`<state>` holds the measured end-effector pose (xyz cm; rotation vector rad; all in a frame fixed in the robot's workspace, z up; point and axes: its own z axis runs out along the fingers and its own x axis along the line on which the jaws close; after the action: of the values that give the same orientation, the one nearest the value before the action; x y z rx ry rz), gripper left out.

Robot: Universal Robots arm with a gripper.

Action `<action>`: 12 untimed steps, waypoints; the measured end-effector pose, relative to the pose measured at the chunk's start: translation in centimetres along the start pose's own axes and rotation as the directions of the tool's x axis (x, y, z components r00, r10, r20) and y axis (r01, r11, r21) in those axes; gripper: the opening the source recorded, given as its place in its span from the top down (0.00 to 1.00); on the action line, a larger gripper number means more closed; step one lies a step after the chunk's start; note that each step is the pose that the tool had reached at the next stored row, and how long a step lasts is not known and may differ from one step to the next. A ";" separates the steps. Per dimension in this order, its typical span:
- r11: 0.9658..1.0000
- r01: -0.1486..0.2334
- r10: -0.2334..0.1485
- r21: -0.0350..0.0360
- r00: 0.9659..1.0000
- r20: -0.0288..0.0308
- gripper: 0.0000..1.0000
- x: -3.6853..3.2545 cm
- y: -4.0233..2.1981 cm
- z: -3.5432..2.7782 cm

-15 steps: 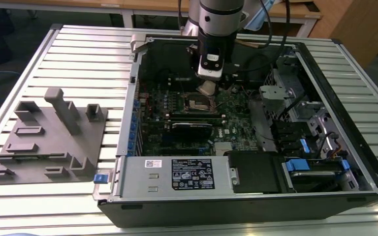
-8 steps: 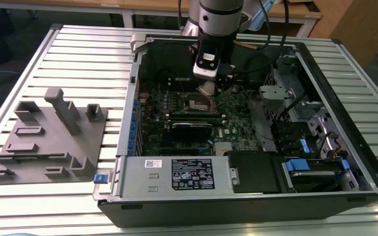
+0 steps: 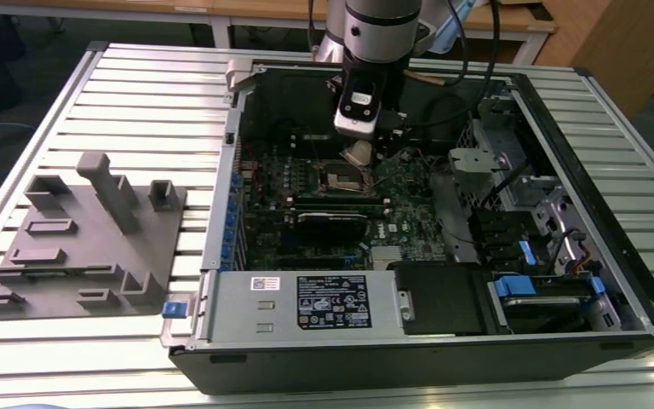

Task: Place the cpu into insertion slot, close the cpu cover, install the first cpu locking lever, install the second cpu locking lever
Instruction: 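Place the cpu into insertion slot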

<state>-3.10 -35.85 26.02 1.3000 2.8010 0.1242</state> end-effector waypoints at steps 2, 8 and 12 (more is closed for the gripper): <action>1.000 -0.003 0.003 0.000 1.000 0.000 0.46 0.00 0.00 0.00; 0.996 -0.089 0.089 0.001 0.996 0.008 0.46 0.00 -0.01 0.05; 0.995 -0.097 0.097 0.001 0.995 0.009 0.46 0.00 0.00 0.06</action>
<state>-3.10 -35.85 25.96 1.4329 2.7311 0.1200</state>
